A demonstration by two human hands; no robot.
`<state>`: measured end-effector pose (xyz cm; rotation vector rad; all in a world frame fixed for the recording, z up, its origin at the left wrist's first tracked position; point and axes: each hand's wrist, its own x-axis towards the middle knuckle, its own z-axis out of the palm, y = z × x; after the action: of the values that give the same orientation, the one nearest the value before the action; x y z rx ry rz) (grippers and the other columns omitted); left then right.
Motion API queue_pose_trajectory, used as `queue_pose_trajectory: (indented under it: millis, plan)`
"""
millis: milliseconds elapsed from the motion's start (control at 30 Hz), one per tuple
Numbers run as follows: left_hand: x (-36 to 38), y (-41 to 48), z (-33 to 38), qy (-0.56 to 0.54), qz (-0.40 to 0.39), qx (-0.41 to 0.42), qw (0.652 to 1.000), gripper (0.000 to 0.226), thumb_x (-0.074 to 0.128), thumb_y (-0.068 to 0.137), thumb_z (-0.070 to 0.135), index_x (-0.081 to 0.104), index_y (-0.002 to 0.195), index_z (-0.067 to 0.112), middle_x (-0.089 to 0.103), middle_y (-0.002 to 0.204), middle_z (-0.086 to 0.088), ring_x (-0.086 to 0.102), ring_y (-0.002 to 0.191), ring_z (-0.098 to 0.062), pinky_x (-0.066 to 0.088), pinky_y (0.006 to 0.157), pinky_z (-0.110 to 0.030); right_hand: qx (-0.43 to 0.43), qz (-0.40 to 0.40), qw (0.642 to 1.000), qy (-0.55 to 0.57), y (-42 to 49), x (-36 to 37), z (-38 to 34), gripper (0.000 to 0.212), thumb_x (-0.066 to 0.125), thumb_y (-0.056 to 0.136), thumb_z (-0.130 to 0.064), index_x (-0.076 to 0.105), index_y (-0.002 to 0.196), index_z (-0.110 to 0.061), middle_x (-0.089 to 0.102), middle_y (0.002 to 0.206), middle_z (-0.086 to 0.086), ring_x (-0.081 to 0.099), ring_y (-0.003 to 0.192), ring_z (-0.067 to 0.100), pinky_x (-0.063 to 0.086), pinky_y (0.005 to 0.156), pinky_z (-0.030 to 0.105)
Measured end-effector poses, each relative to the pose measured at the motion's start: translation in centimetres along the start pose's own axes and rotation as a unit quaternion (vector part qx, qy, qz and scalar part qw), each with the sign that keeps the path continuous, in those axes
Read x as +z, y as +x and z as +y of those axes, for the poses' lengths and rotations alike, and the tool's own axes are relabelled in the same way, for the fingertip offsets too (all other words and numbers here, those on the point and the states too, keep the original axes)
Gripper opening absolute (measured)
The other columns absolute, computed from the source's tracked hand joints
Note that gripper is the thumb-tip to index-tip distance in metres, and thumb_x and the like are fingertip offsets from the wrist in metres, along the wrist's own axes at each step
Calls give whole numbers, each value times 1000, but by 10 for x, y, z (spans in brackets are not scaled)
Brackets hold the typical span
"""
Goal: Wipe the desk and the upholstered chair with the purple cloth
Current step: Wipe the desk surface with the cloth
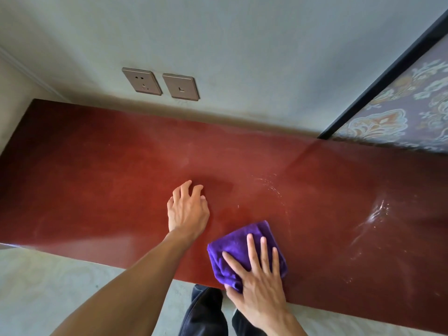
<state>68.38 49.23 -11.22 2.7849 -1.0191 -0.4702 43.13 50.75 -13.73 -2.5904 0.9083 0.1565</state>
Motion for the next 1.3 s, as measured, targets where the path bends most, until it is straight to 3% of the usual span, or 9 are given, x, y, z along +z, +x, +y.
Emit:
queue_pose_trajectory:
  millis: [133,400,467,567,667,800,933,1167,1300]
  plan:
    - [4,7,-1,1,6,40,999,37,46,98,35,59,132,30,48,148,-1,43,134,-27,41,105,-49,30,44,999,-7,77,-13,-10,79,45,81,-85,28,153,-58,9,172,14,7,157,43,9,124,64]
    - [-8,23,-4,-46,22,28,998,41,41,101,35,53,139,25,59,136,1,53,121,-27,44,98,-47,99,31,995,6,195,-53,-10,58,33,99,-69,31,155,-52,0,172,16,-6,157,44,0,125,62]
    - [-11,22,-5,-74,34,13,997,38,42,101,32,53,136,24,59,134,-1,54,120,-29,44,96,-47,68,52,995,49,190,-67,-15,49,42,103,-56,50,149,-40,20,169,17,7,158,42,7,127,57]
    - [-18,22,-5,-134,76,-20,988,31,45,100,26,57,128,23,62,127,-3,56,115,-32,44,94,-49,40,143,964,220,166,-93,-22,37,56,101,-45,63,136,-33,66,139,-4,60,131,18,47,110,35]
    - [-30,32,-3,-187,126,-62,972,26,47,98,21,60,121,21,65,120,-6,56,110,-35,43,93,-48,93,231,913,323,155,-124,-19,38,54,99,-52,58,134,-39,71,124,-18,68,109,-1,48,93,10]
    - [-39,39,6,-204,143,-67,966,26,48,96,18,60,119,18,65,119,-8,55,109,-35,41,93,-48,193,181,899,349,159,-135,14,67,67,96,-43,41,155,-26,67,133,11,62,125,27,47,108,34]
    - [-32,38,9,-185,133,-37,973,28,49,96,17,59,122,19,63,122,-5,54,112,-32,42,93,-47,194,140,968,80,168,-109,13,81,57,96,-47,23,162,-14,23,164,30,14,155,46,12,127,54]
    - [-14,35,8,-129,90,25,987,34,49,97,20,57,129,21,57,133,0,51,119,-27,42,94,-44,141,40,988,-40,195,-44,-20,75,26,100,-67,12,164,-32,-4,170,23,-5,157,42,0,126,58]
    - [-4,42,10,-54,63,89,993,38,49,98,22,57,134,23,51,145,0,45,132,-26,42,105,-47,117,52,991,-22,166,-34,-24,76,36,94,-73,27,160,-37,4,171,20,2,158,40,10,126,58]
